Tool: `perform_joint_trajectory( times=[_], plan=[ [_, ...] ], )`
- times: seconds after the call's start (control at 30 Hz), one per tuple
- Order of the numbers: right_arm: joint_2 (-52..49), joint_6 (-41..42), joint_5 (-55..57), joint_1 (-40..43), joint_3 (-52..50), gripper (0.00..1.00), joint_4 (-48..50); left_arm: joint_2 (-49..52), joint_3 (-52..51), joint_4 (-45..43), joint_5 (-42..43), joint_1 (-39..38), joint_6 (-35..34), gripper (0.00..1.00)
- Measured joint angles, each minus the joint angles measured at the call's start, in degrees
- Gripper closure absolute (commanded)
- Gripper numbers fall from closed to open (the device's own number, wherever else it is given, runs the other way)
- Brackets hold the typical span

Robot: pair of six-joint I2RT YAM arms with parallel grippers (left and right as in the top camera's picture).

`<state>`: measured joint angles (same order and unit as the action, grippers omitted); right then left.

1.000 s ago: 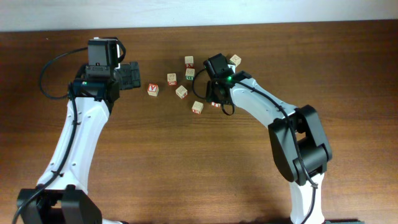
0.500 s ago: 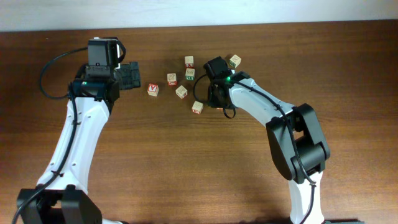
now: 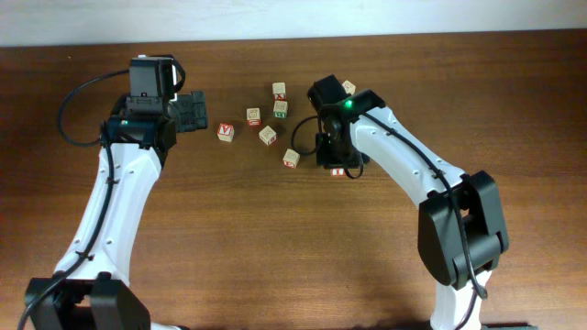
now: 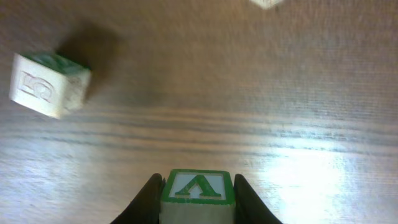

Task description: Rotate 5 blocks

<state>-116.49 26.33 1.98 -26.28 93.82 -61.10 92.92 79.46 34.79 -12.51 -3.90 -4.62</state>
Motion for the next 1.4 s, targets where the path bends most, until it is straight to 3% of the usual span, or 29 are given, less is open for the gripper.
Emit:
perform_joint_trajectory(
  times=[0.27, 0.43, 0.57, 0.87, 0.93, 1.03, 1.2, 1.4],
  plan=[
    [0.0, 3.5, -1.8, 0.0, -10.4, 0.78, 1.8, 0.0, 0.0, 0.0, 0.0, 0.0, 0.0, 0.01],
    [0.0, 3.8, -2.8, 0.0, -12.5, 0.66, 2.7, 0.0, 0.0, 0.0, 0.0, 0.0, 0.0, 0.01],
    [0.0, 3.7, -3.7, 0.0, -12.5, 0.52, 2.6, 0.0, 0.0, 0.0, 0.0, 0.0, 0.0, 0.01],
    [0.0, 2.7, -4.7, 0.0, -9.8, 0.49, 0.1, 0.0, 0.0, 0.0, 0.0, 0.0, 0.0, 0.01],
    [0.0, 1.1, -4.7, 0.0, -3.6, 0.42, 0.0, 0.0, 0.0, 0.1, 0.0, 0.0, 0.0, 0.01],
    [0.0, 0.0, -5.1, 0.0, 2.1, 0.42, 5.3, 0.0, 0.0, 0.1, 0.0, 0.0, 0.0, 0.01],
    [-0.3, 3.4, -6.0, -1.4, 3.0, 0.42, 16.4, 0.0, 0.0, 0.2, 0.0, 0.0, 0.0, 0.01],
    [-5.8, 9.9, -3.9, -5.9, 3.1, 0.4, 20.1, 0.0, 0.0, 0.2, 0.0, 0.0, 0.0, 0.01]
  ],
)
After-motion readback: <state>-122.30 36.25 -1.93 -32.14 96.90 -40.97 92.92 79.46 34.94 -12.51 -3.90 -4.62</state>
